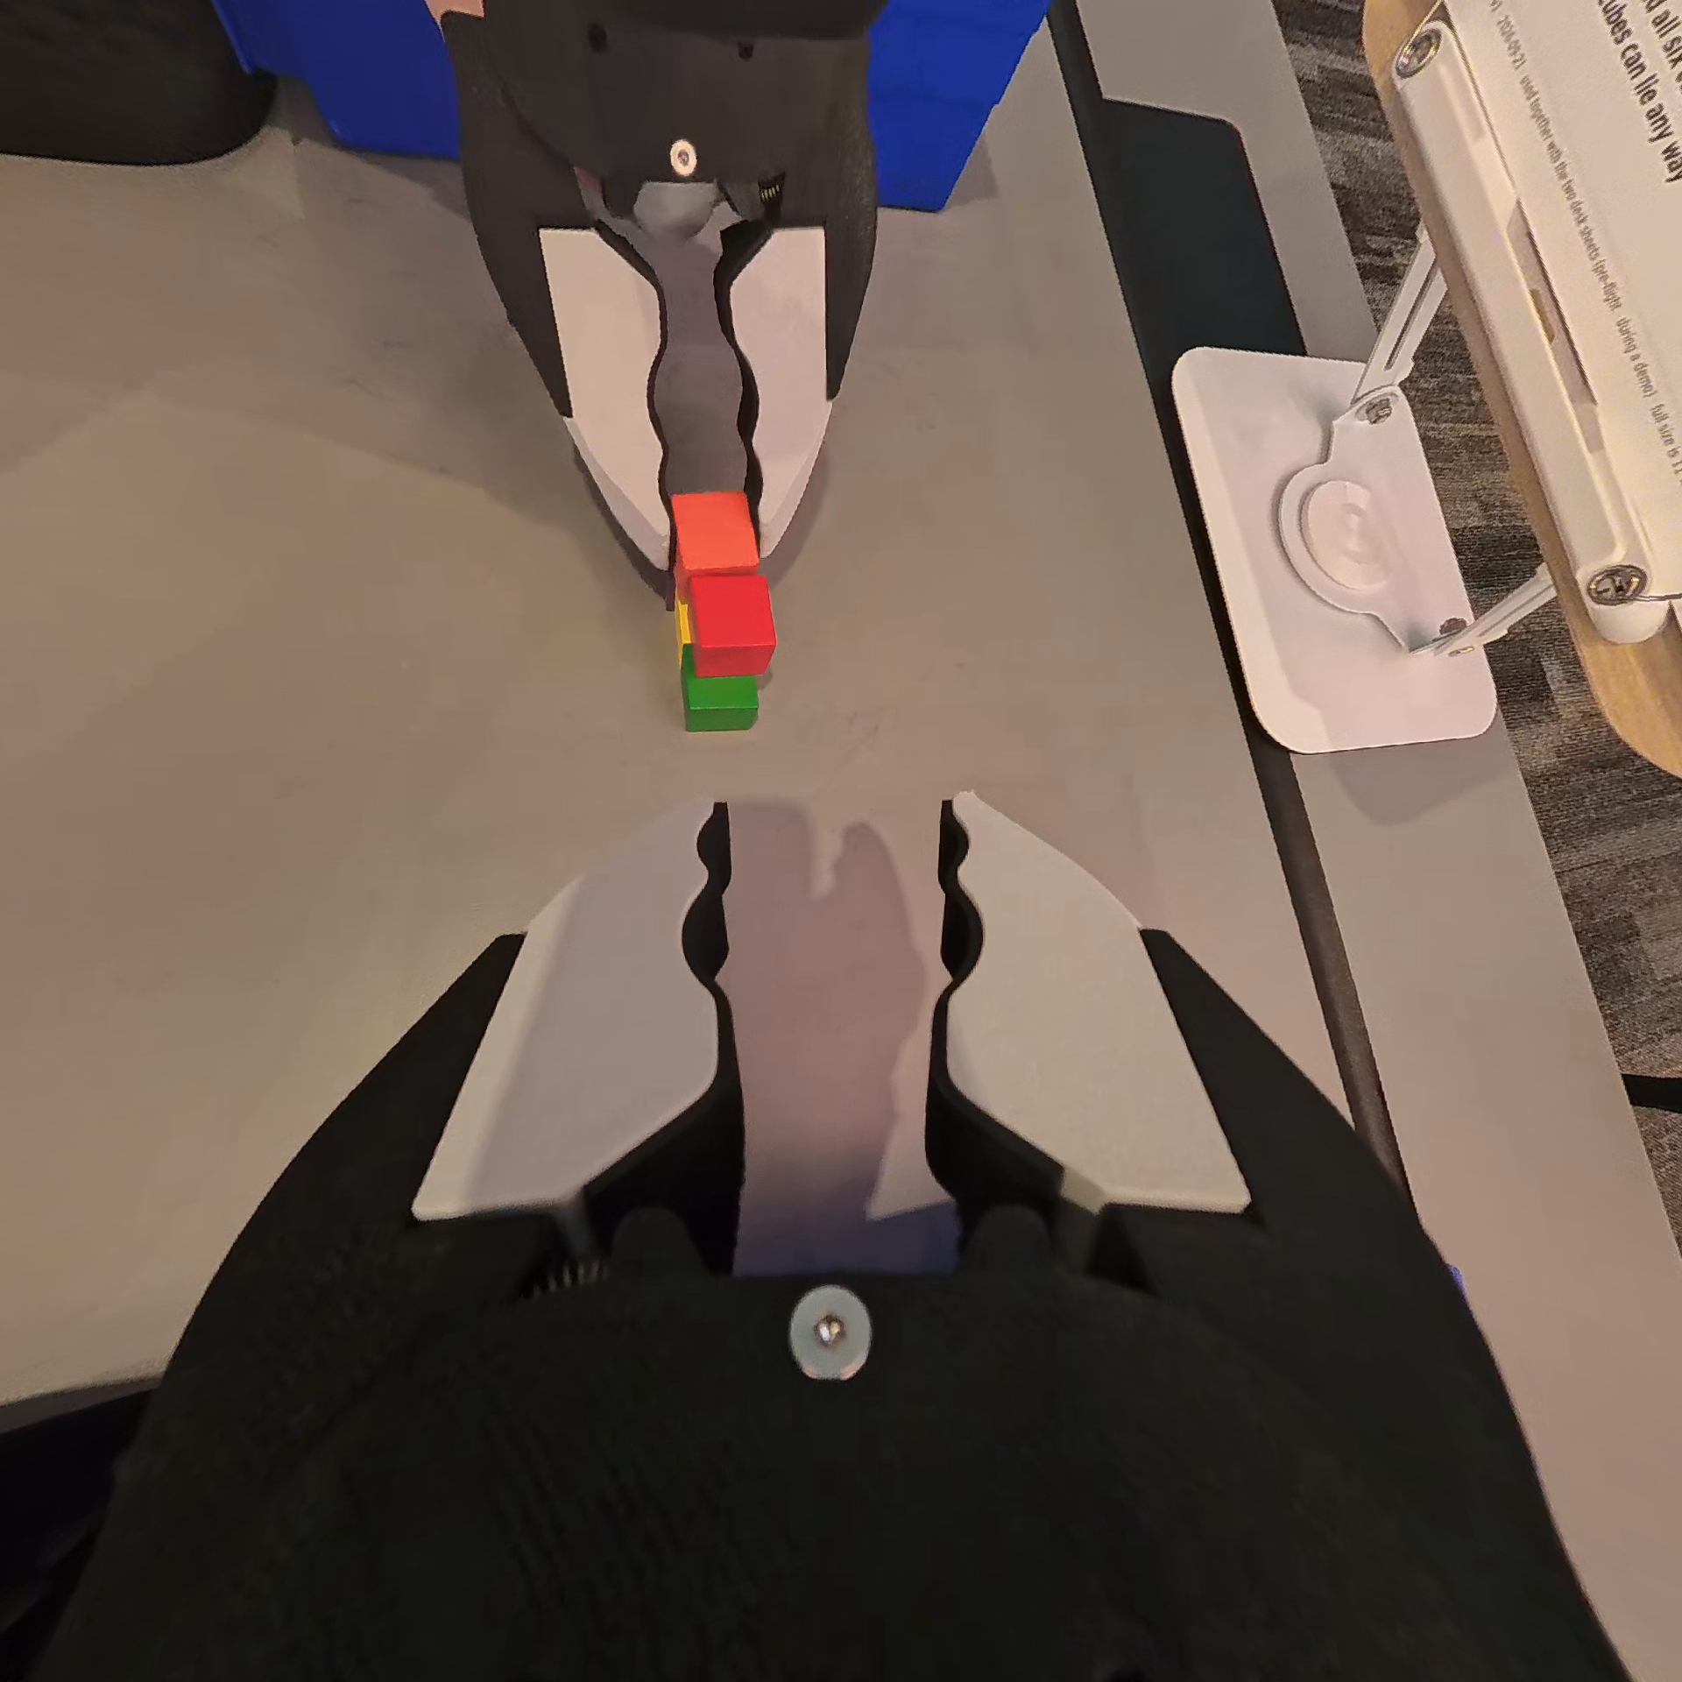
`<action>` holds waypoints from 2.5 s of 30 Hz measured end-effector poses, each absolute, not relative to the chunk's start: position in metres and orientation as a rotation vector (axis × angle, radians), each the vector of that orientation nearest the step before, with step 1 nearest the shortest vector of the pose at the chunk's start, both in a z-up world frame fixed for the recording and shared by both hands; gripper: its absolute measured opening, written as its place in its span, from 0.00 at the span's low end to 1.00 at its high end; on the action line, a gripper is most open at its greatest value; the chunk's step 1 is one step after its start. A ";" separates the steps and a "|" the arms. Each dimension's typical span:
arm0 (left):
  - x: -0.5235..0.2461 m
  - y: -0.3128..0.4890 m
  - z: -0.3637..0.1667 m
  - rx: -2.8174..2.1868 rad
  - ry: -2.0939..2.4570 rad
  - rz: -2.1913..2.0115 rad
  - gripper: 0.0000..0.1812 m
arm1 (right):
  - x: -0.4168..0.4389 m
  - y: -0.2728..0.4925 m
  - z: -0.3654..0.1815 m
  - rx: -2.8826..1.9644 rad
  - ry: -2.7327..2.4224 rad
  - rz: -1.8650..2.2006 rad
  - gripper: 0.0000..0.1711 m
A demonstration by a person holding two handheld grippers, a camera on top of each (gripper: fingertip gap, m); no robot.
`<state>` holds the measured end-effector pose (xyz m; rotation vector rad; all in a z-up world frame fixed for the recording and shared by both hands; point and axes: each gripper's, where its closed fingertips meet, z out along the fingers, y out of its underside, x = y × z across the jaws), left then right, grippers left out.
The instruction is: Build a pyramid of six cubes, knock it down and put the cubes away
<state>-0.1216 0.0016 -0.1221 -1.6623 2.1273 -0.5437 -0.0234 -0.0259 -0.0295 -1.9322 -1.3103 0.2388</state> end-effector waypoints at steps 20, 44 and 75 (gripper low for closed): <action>-0.125 0.002 -0.126 -1.689 2.132 -0.585 0.23 | -0.022 -0.026 -0.035 -1.953 -1.320 0.238 0.26; -0.332 0.171 -0.031 -1.930 1.144 -0.256 0.21 | -0.023 -0.024 -0.039 -1.961 -1.283 0.320 0.26; -0.324 0.211 -0.147 -2.420 0.800 -0.070 0.16 | -0.014 -0.022 -0.059 -2.028 -1.296 0.321 0.26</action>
